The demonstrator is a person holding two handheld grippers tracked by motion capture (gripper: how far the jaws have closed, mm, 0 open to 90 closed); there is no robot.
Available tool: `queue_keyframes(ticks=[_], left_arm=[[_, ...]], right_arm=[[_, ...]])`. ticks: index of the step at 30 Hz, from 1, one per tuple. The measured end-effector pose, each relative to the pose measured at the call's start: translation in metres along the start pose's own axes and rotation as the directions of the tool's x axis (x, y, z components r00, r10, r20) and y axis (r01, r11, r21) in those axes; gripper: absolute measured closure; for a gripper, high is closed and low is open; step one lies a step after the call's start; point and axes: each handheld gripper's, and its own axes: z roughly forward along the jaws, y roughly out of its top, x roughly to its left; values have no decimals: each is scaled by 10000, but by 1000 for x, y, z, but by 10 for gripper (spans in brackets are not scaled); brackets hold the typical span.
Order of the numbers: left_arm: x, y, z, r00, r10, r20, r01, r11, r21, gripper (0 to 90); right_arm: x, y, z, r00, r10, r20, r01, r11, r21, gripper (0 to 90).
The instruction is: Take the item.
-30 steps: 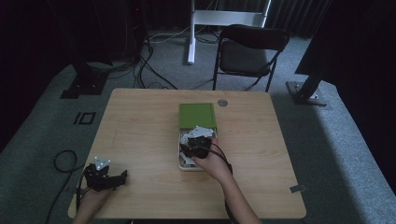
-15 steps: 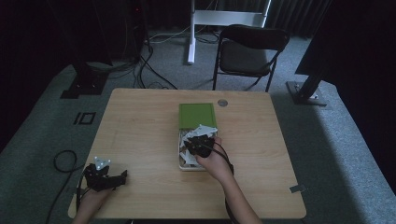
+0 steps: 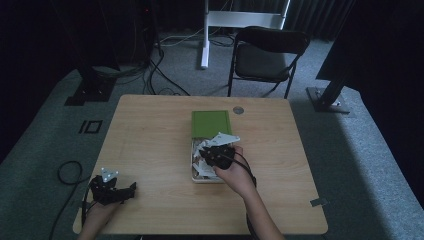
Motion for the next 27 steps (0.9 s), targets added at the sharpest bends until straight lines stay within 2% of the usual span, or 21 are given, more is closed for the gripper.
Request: queue_keyframes(ticks=[1, 6, 13, 27], left_arm=[[0, 0, 0, 10000, -2, 1, 2, 10000, -2, 23], [0, 0, 0, 10000, -2, 2, 2, 10000, 0, 23], [0, 0, 0, 10000, 1, 3, -1, 10000, 5, 23], [0, 0, 0, 10000, 3, 1, -3, 10000, -4, 23]], right_arm=[[-2, 1, -5, 10000, 23, 48, -22, 9999, -150, 800], [-5, 4, -13, 9999, -43, 135, 46, 9997, -224, 800], [-14, 5, -25, 9994, 175, 308, -160, 9987, -482, 801], [-41, 1, -48, 9946, 489, 913, -424, 9965, -718, 801]])
